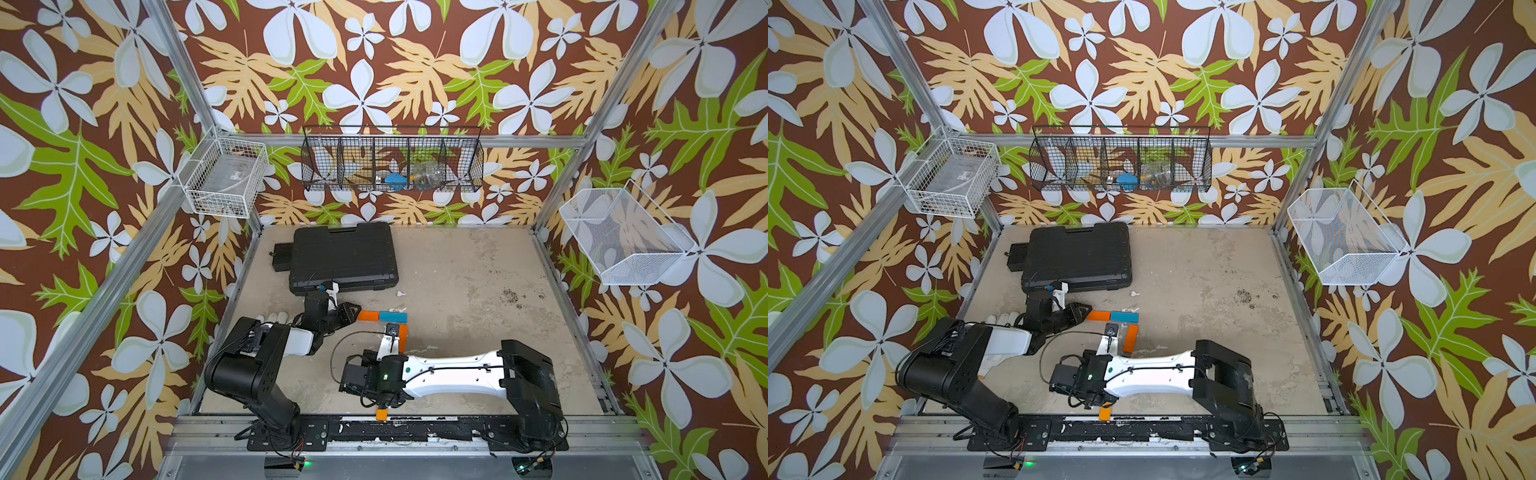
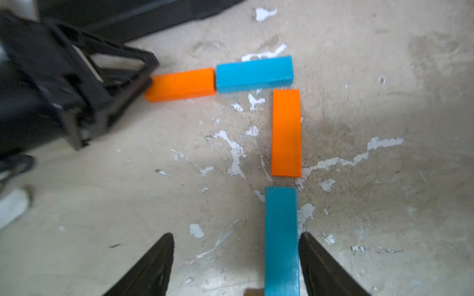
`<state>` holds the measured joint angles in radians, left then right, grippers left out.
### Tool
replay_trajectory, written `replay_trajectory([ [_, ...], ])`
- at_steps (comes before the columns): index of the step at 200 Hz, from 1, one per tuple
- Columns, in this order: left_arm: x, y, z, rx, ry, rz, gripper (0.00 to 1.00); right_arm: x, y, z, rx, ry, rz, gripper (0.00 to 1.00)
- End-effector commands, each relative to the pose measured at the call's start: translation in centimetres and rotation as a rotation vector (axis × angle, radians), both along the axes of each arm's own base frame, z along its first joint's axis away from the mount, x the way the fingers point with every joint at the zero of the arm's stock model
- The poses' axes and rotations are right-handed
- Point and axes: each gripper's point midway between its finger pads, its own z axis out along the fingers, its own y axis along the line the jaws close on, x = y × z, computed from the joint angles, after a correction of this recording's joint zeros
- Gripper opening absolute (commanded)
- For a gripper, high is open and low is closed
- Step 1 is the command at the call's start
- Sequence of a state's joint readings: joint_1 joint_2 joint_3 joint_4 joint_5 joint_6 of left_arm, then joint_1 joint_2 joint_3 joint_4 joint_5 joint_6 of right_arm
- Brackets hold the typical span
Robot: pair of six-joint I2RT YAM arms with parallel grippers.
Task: Assemble the number 7 with building blocks
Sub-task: Adjust the building block at the center of the board.
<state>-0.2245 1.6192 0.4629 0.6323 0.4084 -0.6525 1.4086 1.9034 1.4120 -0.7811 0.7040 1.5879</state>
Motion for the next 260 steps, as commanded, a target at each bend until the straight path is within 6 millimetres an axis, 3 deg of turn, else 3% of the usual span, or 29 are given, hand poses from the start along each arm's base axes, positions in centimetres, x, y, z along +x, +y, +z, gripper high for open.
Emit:
replay_trajectory([
  [1, 0.2, 0.0, 0.2, -0.008, -0.006, -0.002, 0.36, -0.5, -1.7, 1.4, -0.069, -0.050, 0.000, 0.78],
  [65, 0.1, 0.9, 0.7, 0.011, -0.026, 0.039, 0.36, -5.4, -0.3, -2.3, -0.074, 0.023, 0.039, 0.78],
  [101, 0.1, 0.7, 0.2, 0.002, -0.010, 0.031, 0.36, -7.3, -0.1, -4.7, -0.056, 0.082, 0.063, 0.78],
  [137, 0.1, 0.7, 0.1, 0.000, -0.008, 0.029, 0.36, -8.1, -0.6, -6.5, -0.035, 0.131, 0.059, 0.77],
  [206, 0.1, 0.7, 0.0, 0.000, -0.005, 0.030, 0.36, -10.1, 0.1, -10.0, 0.000, 0.228, 0.101, 0.72],
  [239, 0.1, 0.6, 0.0, -0.003, -0.003, 0.026, 0.36, -10.0, 0.2, -9.8, -0.001, 0.223, 0.101, 0.62],
  [260, 0.1, 0.6, 0.0, -0.007, -0.002, 0.026, 0.36, -10.2, 0.0, -9.8, 0.001, 0.230, 0.098, 0.62],
])
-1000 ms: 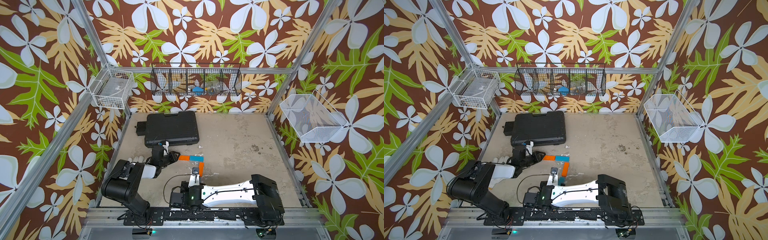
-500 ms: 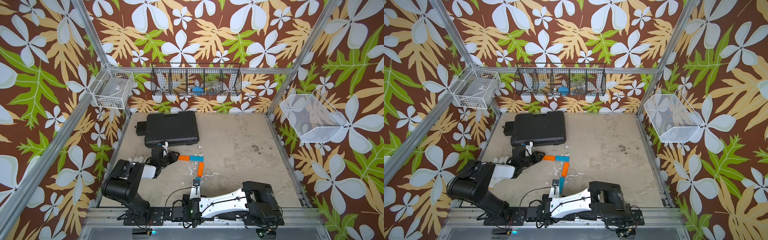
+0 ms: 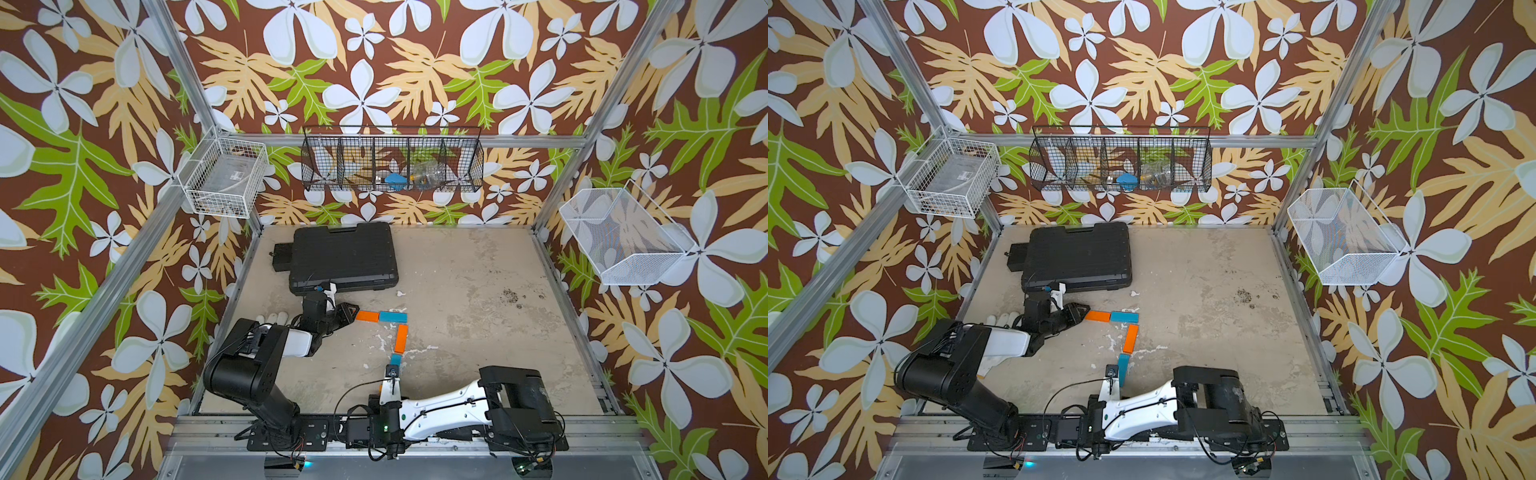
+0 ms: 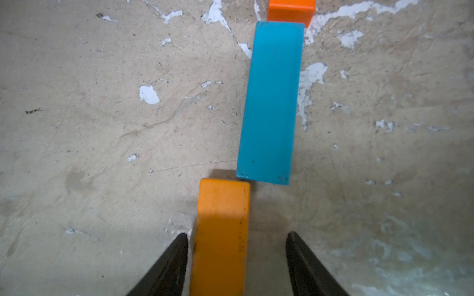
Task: Assemble the number 7 with building blocks
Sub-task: Adjust the building block at the center of the board.
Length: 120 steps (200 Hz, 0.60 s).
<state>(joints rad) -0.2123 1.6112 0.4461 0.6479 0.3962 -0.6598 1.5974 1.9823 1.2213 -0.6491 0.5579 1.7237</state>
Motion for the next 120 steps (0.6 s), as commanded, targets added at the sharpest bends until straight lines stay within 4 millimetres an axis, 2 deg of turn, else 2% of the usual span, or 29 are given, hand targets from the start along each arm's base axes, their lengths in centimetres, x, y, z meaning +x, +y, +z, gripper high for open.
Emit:
replay_trajectory([
  [1, 0.1, 0.0, 0.0, -0.008, 0.002, 0.000, 0.36, -1.1, 0.6, -0.8, 0.040, 0.070, -0.010, 0.61],
  [62, 0.1, -0.3, 0.0, -0.022, 0.004, -0.009, 0.36, -2.1, 0.6, -1.4, 0.025, 0.094, -0.012, 0.45],
  [91, 0.0, -0.4, -0.1, -0.027, 0.009, -0.015, 0.36, -2.7, 0.6, -0.9, 0.012, 0.087, -0.019, 0.43],
  [120, 0.0, -0.5, 0.0, -0.034, 0.007, -0.018, 0.36, -3.2, -0.3, -1.4, 0.023, 0.108, -0.051, 0.40],
])
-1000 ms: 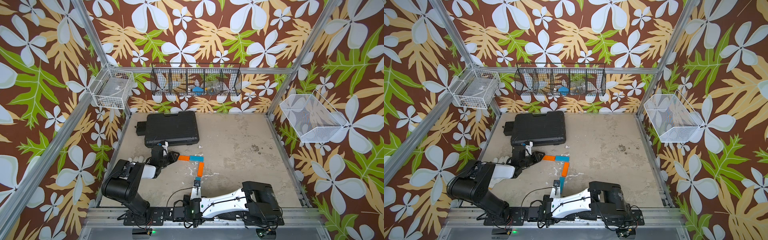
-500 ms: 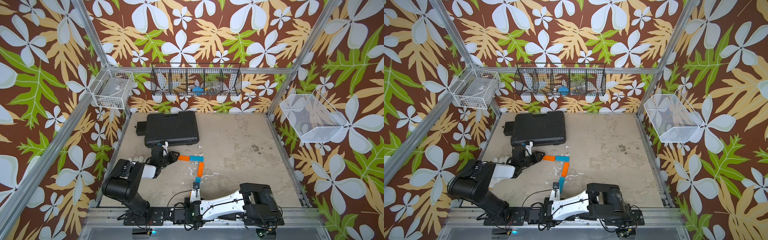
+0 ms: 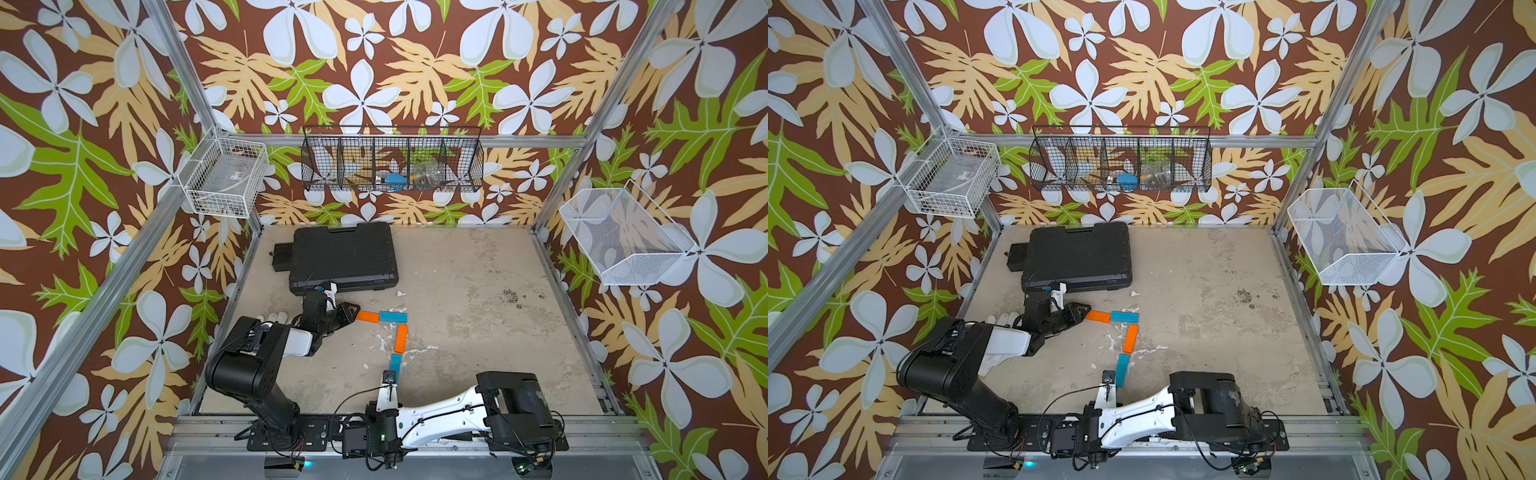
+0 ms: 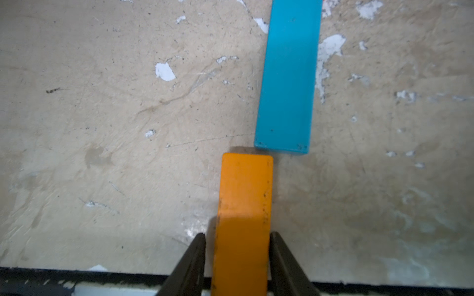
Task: Assemble the number 7 with building blocks
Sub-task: Adjust the building block at the center of the board.
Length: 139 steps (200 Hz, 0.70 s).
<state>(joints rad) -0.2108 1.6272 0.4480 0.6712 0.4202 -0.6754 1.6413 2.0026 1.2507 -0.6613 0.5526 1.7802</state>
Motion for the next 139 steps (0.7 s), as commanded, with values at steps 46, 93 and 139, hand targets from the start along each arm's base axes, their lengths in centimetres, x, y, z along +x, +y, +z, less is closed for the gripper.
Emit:
replay_trajectory([
  [46, -0.1, -0.3, -0.1, -0.018, 0.009, -0.015, 0.36, -1.7, -1.9, -1.6, 0.011, 0.119, -0.083, 0.35],
  [93, -0.1, -0.3, -0.3, -0.021, 0.015, -0.017, 0.36, -2.3, -2.8, -2.4, 0.018, 0.151, -0.117, 0.30],
  [139, -0.1, -0.3, -0.4, -0.022, 0.018, -0.016, 0.36, -3.0, -3.7, -2.5, 0.010, 0.170, -0.148, 0.31],
])
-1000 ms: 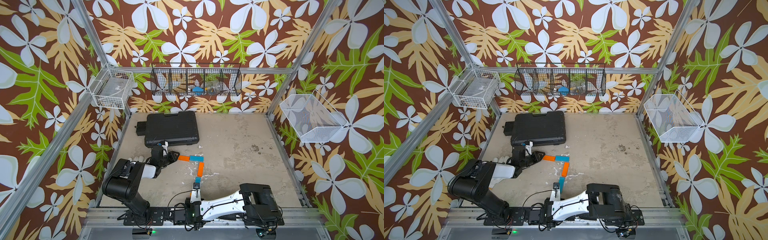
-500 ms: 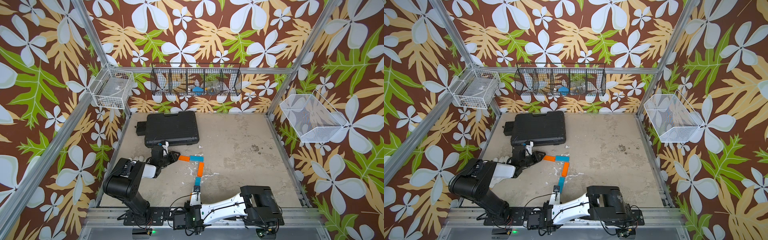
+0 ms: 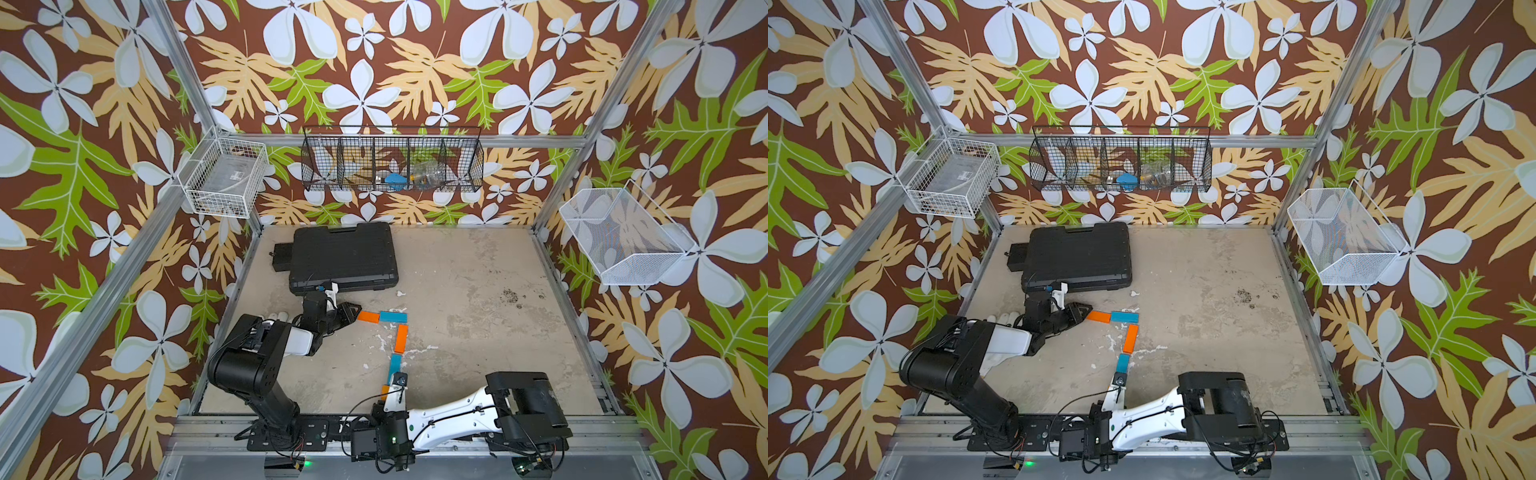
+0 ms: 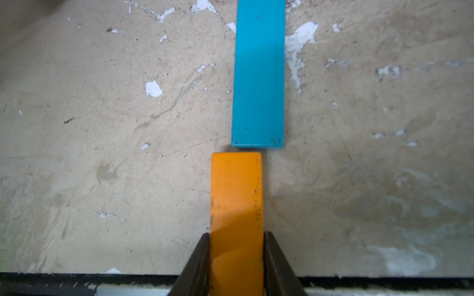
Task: Assemble the number 7 with building blocks
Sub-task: Adjust the building block at the center of the board.
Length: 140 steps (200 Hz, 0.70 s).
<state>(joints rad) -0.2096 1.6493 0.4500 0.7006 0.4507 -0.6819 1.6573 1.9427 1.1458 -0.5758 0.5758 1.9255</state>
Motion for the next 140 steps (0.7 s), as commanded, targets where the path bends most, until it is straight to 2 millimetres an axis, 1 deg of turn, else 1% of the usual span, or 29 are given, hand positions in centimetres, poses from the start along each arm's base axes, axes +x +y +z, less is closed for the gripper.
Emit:
replay_trajectory([
  [1, -0.1, 0.1, -0.4, 0.000, 0.020, 0.004, 0.36, -2.9, -2.7, -2.5, -0.104, 0.181, -0.031, 0.31],
  [45, -0.1, 0.1, -0.4, -0.005, 0.023, 0.002, 0.36, -3.0, -2.8, -2.0, -0.134, 0.177, -0.045, 0.33],
  [81, -0.1, 0.0, -0.4, -0.008, 0.022, 0.000, 0.36, -3.1, -3.8, -2.1, -0.143, 0.184, -0.086, 0.35],
  [123, -0.1, 0.0, -0.5, -0.013, 0.025, -0.002, 0.36, -2.8, -3.6, -2.2, -0.141, 0.165, -0.086, 0.37],
  [140, -0.1, 0.1, -0.5, -0.013, 0.026, 0.000, 0.36, -2.5, -3.4, -2.0, -0.139, 0.147, -0.076, 0.42],
])
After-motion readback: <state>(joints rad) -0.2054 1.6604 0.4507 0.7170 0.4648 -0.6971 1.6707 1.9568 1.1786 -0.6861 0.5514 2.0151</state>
